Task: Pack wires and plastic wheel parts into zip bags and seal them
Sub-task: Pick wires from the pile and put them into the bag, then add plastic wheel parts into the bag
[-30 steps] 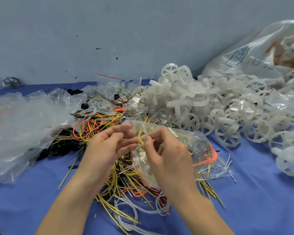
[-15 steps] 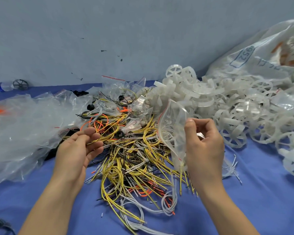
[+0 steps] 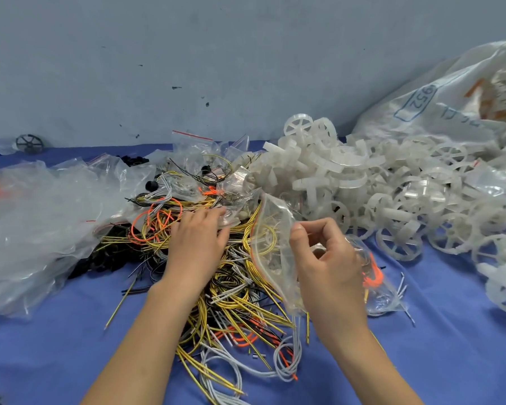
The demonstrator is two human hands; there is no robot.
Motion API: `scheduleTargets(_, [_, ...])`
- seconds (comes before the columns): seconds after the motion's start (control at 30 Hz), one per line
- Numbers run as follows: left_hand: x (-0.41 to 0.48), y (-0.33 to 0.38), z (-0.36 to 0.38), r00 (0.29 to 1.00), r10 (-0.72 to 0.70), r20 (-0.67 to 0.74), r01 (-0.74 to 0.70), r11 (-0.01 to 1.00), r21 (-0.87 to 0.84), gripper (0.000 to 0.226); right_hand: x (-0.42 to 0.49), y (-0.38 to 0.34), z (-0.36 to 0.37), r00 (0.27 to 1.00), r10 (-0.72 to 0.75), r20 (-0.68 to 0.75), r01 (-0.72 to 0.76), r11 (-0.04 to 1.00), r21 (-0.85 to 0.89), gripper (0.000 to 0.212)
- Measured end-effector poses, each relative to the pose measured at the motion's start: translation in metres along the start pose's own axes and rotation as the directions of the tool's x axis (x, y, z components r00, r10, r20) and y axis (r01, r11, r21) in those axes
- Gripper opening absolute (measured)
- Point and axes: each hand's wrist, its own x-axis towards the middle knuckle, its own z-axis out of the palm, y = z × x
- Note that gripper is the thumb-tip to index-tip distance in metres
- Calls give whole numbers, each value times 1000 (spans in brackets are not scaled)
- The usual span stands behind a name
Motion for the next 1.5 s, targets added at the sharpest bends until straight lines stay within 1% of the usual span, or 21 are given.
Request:
scheduleTargets(0.1, [7,-5,-2,997,-48,-66,45,998,-44,21,-1,1,0,997,-8,70,11,999,-37,18])
scheduleTargets(0.13, [8,-6,-3,995,-73,-74,66,994,-92,18,-1,1,0,996,-9,90,13,999,-48,18])
scheduleTargets(0.2, [10,-8,-7,990,-135,-48,115,949,-293,14,-2,2,-1,992,-12,126,22,997,-78,18])
scheduleTargets(0.23, [10,-8,-10,986,-162,-32,136,905,-403,12,-2,2,0,990,-9,141,22,996,-91,18])
scheduleTargets(0.3, [10,-8,-19,979,-197,-40,142,818,-557,10,-3,3,1,986,4,166,14,994,-106,18])
scheduleTargets(0.4, [11,-11,-37,962,-270,-46,137,620,-773,12,-4,3,3,983,15,181,6,994,-110,19])
scheduleTargets(0.43, [10,-13,-43,956,-290,-38,138,562,-815,11,-4,2,4,983,14,183,7,994,-112,19])
scheduleTargets(0.5, [7,-17,-52,955,-298,-16,145,510,-848,9,-5,2,5,982,7,191,16,993,-116,19])
scheduleTargets(0.53, [4,-18,-54,959,-285,-1,150,510,-847,10,-6,1,6,980,3,197,21,993,-120,19])
scheduleTargets(0.6, [-2,-20,-55,972,-235,31,159,551,-819,16,-8,1,7,977,-5,212,35,990,-137,19])
scheduleTargets(0.7, [-10,-17,-57,988,-133,83,149,620,-770,36,-10,1,9,968,-18,252,63,983,-172,19])
scheduleTargets(0.8, [-13,-11,-62,989,-97,109,146,609,-780,51,-7,1,9,959,-27,283,93,971,-221,17])
scheduleTargets(0.87, [-8,-6,-64,988,-101,114,152,592,-792,49,-2,1,6,949,-14,314,95,965,-245,16])
scheduleTargets(1.0, [33,20,-54,991,-50,128,130,647,-751,30,11,5,-2,923,24,385,87,959,-268,17])
scheduleTargets(1.1, [80,48,-30,986,33,160,72,790,-609,19,19,10,-8,916,48,399,70,958,-277,16])
scheduleTargets(1.17, [105,63,-13,981,69,183,29,876,-482,29,23,12,-11,908,68,413,52,961,-273,15])
scheduleTargets(1.23, [121,73,1,982,99,160,-48,955,-292,37,26,14,-13,902,79,425,38,965,-260,15])
scheduleTargets(1.3, [129,78,11,990,99,98,-87,989,-116,35,27,16,-14,897,78,435,40,966,-255,15])
scheduleTargets(1.33, [131,79,14,994,90,67,-86,994,-61,32,27,17,-14,895,74,439,45,966,-255,15])
scheduleTargets(1.4, [131,81,21,996,79,33,-78,997,-21,29,28,18,-14,891,71,448,46,969,-245,15])
scheduleTargets(1.5, [127,80,28,995,87,40,-85,995,-43,27,29,18,-15,888,74,453,38,971,-235,15])
